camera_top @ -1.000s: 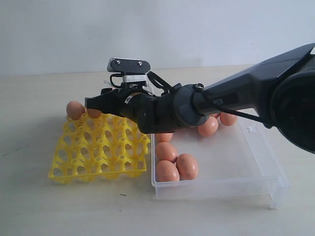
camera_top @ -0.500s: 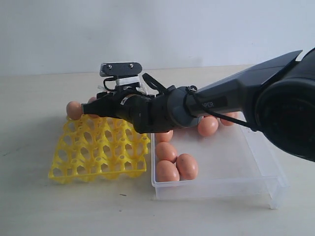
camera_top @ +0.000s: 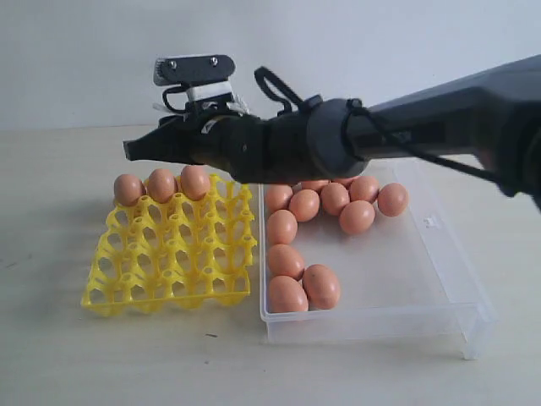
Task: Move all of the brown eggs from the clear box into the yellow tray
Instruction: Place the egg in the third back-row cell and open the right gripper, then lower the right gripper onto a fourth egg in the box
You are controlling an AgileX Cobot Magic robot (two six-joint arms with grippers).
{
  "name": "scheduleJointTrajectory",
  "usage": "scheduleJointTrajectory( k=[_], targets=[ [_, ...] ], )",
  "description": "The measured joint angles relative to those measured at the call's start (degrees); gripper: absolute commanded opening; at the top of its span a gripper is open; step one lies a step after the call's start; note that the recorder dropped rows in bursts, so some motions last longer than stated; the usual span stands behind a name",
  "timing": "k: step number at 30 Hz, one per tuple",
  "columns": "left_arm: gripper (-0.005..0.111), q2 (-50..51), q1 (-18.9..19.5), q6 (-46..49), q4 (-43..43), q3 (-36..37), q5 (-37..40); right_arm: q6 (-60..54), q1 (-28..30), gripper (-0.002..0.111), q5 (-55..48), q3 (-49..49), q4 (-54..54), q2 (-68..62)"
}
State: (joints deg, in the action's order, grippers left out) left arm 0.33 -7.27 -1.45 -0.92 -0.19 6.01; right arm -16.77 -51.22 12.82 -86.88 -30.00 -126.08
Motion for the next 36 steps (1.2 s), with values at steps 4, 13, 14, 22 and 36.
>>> scheduleJointTrajectory(
  k=[4,13,14,22,36],
  targets=[
    [0.000,0.00,0.00,0.00,0.00,0.00,0.00,-4.08,0.00,0.000,-8.19,0.00,-0.12,5.20],
    [0.000,0.00,0.00,0.00,0.00,0.00,0.00,-5.35,7.48,0.000,-40.12,0.00,1.10,13.77],
    [0.000,0.00,0.00,0.00,0.00,0.00,0.00,-5.35,8.70,0.000,-44.36,0.00,2.07,14.57],
    [0.000,0.00,0.00,0.00,0.00,0.00,0.00,-2.79,12.85,0.002,-74.12,0.00,12.94,16.69],
    [0.000,0.00,0.00,0.00,0.00,0.00,0.00,4.19,12.89,0.062,-76.95,6.62,15.27,16.71]
  ],
)
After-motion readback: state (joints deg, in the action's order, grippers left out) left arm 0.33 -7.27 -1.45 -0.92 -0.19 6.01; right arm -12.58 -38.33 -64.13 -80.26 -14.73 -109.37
